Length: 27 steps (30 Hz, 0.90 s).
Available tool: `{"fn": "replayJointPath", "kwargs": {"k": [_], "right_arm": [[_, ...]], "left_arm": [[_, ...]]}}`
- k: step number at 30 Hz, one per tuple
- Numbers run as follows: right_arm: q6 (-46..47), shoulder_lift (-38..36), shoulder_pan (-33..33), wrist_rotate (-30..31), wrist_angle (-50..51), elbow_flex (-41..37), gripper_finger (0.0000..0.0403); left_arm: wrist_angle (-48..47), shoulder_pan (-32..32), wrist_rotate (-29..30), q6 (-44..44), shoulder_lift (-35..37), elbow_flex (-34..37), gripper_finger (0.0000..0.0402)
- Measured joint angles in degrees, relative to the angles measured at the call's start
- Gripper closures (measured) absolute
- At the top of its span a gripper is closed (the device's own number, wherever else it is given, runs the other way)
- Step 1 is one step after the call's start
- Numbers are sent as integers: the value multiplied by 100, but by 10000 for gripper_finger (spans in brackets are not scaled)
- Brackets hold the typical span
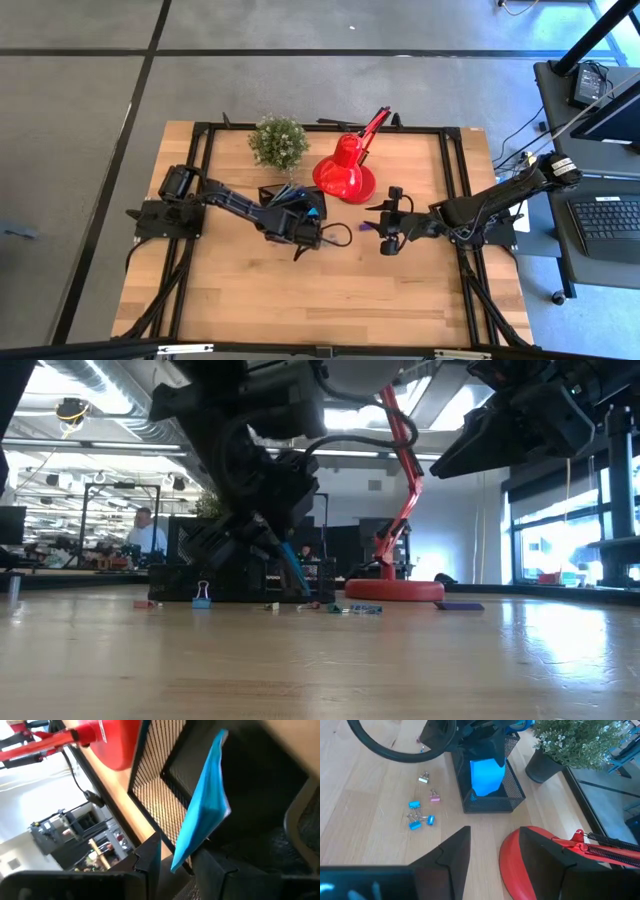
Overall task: Pick and place office supplies into organizer
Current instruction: Put the blue sticky notes into the black desk organizer
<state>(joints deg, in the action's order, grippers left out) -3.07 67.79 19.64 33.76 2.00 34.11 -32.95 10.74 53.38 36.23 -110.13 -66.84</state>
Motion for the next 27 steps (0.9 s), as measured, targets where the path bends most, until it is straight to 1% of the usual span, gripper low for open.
{"fn": "replayJointPath", "kwargs": {"k": [7,11,13,18,21,25,27], "right_arm": [[0,2,-1,-1,0,0,232],[0,2,-1,-99,0,0,232],[0,2,-2,-108,5,0,232],[-18,2,-1,-108,24,0,232],[-23,2,0,-108,24,0,232],[-26,2,0,-108,24,0,232],[-27,2,-2,-108,24,0,232]], "left_arm": [[-168,-83,-512,-56,0,-457,304],[-474,-202,-1148,-365,0,-654,303],[-693,-251,-1350,-587,0,-679,303],[-1233,-273,-1533,-844,0,-679,303],[-1501,-270,-1802,-865,0,-717,303],[-1645,-296,-1992,-953,0,-815,303],[-1680,-299,-1971,-955,0,-885,303]]}}
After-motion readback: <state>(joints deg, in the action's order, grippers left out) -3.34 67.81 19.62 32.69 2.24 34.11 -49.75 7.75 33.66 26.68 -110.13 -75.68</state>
